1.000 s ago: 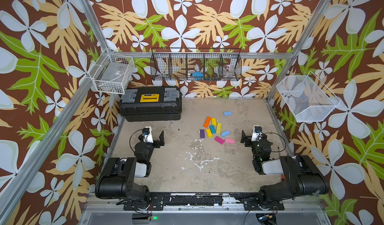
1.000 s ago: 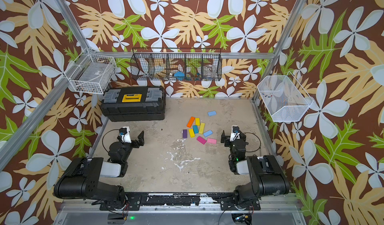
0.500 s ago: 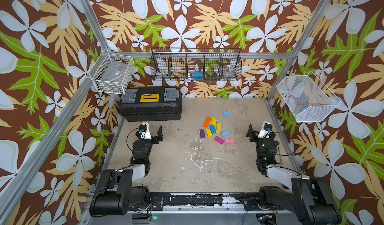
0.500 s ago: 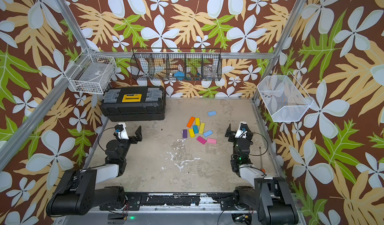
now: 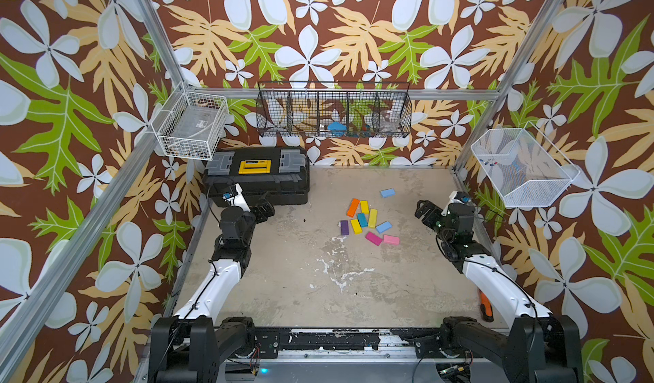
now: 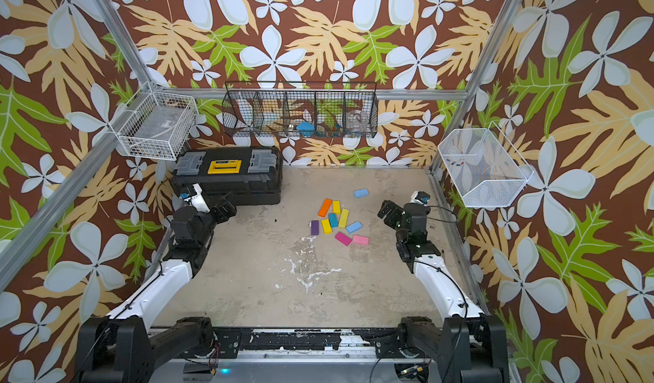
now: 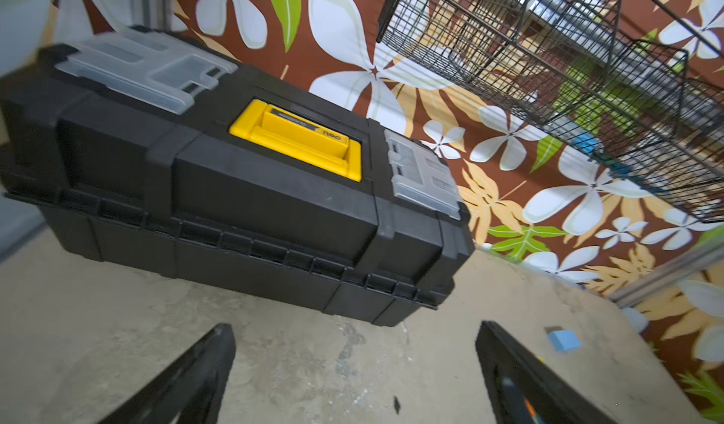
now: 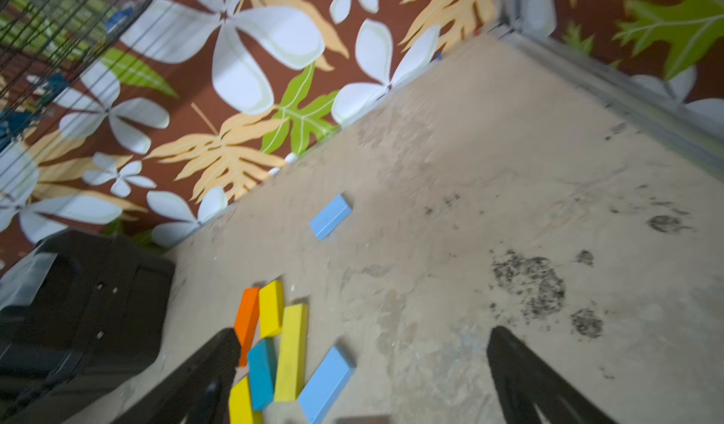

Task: Assemble the letter c with building blocks
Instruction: Adjust the building block at the center of the board.

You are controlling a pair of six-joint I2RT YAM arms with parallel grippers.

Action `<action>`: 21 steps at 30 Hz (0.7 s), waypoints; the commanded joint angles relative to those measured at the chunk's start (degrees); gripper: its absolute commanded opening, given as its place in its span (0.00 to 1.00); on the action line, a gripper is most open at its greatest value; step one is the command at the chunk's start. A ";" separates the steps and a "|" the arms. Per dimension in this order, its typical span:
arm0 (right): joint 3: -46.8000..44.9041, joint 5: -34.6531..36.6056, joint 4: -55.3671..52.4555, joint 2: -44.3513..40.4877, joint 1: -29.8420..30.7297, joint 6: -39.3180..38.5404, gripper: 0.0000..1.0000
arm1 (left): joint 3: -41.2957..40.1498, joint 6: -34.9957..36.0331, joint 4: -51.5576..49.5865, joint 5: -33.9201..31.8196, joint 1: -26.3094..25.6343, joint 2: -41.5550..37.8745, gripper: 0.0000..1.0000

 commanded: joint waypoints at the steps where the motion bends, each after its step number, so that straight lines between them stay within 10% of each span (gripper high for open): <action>1: 3.57 -10.49 -12.14 2.38 0.86 -0.97 0.98 | 1.94 -6.17 -11.91 7.87 -0.37 -0.73 1.00; 21: 14.51 0.00 -23.12 19.95 20.45 -0.38 0.92 | 10.78 -6.25 -21.93 12.66 -5.13 6.37 1.00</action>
